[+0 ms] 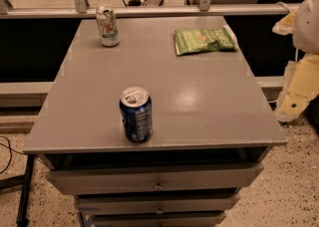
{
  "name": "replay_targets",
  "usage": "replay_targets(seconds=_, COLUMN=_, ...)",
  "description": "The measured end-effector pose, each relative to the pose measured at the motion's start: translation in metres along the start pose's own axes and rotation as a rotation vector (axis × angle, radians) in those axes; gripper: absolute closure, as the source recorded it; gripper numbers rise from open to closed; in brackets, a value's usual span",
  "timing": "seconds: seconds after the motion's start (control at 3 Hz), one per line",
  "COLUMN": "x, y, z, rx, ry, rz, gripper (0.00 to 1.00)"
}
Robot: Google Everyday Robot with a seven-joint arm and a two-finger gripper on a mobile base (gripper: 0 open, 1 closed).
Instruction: Move green jalapeno chip bag near pepsi can
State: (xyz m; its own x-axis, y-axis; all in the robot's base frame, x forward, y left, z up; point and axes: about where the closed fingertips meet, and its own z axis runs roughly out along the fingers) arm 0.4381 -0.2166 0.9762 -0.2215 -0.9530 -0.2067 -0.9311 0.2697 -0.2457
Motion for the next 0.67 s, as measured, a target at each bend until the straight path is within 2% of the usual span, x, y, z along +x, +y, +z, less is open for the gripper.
replay_targets(seconds=0.33, x=0.0, y=0.0, z=0.0, rx=0.0, ry=0.0, rz=0.0, gripper=0.0)
replay_targets(seconds=0.67, x=-0.0056, y=-0.0068, z=0.0041, rx=0.004, ry=-0.055, rz=0.013, gripper=0.0)
